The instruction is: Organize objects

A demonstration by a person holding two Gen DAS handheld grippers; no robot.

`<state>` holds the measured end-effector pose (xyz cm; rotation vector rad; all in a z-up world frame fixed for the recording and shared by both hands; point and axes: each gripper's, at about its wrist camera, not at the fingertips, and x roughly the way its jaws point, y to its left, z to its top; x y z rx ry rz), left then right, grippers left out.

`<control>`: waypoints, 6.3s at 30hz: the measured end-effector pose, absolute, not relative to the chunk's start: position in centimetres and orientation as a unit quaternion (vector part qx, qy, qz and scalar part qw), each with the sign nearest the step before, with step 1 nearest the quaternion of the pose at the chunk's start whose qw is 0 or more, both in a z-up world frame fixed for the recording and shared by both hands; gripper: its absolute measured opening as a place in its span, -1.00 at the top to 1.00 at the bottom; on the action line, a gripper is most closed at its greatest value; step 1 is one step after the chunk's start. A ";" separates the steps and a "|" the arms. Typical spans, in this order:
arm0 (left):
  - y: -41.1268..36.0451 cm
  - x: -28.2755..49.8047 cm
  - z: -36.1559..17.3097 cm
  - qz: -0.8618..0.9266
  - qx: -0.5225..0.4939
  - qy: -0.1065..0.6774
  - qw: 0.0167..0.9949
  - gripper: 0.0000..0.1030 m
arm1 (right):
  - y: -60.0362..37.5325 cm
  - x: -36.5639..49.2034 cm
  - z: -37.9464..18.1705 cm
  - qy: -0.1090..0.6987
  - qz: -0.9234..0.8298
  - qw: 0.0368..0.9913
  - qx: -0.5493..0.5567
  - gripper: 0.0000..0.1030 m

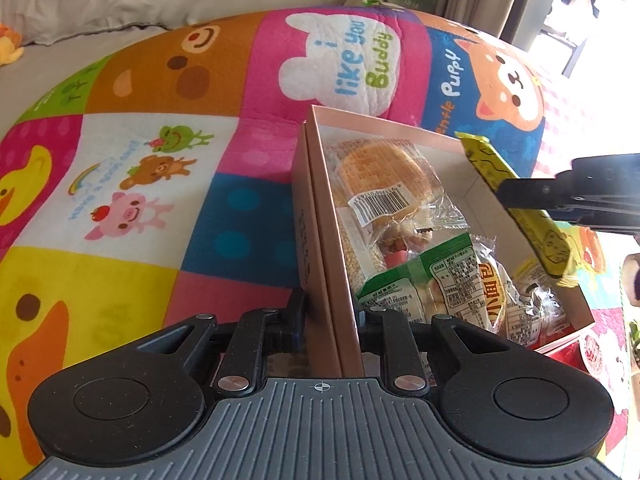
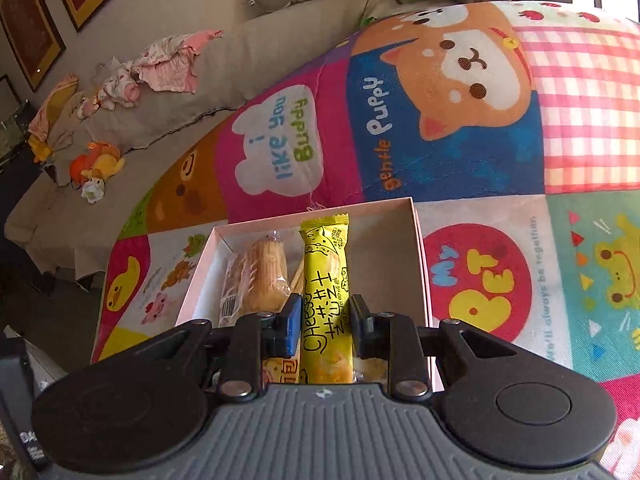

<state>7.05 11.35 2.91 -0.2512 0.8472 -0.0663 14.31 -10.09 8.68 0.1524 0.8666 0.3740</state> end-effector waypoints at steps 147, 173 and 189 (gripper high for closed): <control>7.1 11.1 4.9 0.020 -0.047 0.371 0.927 -0.55 | -17.9 4.8 4.1 0.318 0.088 0.944 -0.019 -0.87; -0.3 -5.1 -0.3 -0.008 0.006 0.324 0.946 -0.68 | -17.5 -3.2 -0.1 0.353 0.043 0.934 -0.016 -1.00; -0.2 -5.1 -0.4 -0.006 0.003 0.321 0.947 -0.69 | -17.6 -3.1 -0.4 0.338 0.043 0.940 -0.014 -1.00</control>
